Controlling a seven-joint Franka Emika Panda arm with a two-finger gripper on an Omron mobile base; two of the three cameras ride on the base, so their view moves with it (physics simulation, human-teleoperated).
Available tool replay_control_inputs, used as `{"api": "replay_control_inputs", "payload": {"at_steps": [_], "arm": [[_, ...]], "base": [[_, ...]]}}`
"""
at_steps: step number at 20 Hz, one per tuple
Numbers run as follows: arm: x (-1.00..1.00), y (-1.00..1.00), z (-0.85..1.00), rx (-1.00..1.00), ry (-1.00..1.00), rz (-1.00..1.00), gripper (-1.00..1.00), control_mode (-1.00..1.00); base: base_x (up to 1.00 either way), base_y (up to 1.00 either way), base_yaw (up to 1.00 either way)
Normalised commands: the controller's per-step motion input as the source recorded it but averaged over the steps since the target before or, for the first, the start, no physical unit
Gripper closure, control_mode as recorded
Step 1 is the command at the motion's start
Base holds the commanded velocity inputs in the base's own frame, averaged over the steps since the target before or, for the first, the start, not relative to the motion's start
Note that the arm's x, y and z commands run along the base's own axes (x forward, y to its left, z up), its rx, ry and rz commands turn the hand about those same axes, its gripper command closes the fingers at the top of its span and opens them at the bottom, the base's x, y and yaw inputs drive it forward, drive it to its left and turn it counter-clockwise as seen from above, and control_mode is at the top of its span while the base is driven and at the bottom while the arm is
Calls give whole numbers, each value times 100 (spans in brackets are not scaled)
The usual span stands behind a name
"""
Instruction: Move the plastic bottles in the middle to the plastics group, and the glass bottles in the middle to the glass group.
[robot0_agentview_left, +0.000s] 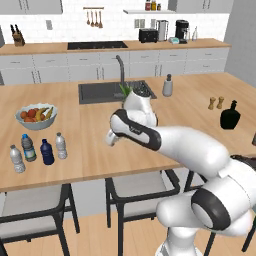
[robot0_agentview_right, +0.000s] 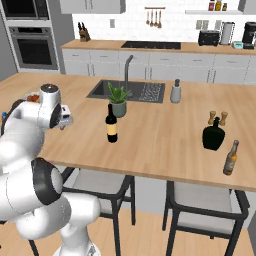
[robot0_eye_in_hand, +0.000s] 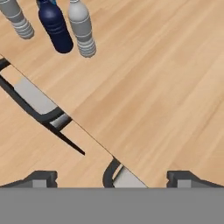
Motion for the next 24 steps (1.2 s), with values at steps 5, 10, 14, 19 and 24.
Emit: {"api": "replay_control_inputs", "payload": {"at_steps": [5, 10, 14, 19, 24], "arm": [[-7, -84, 27, 0, 13, -31, -100, -100], [-9, -64, 19, -1, 2, -27, -100, -100], [0, -55, 9, -5, -1, -23, -100, -100], [0, -60, 0, 0, -14, -19, -100, -100], [-1, -31, 4, 0, -19, -12, -100, -100]], "base": [[0, 0, 0], [0, 0, 0], [0, 0, 0], [0, 0, 0], [0, 0, 0]]}}
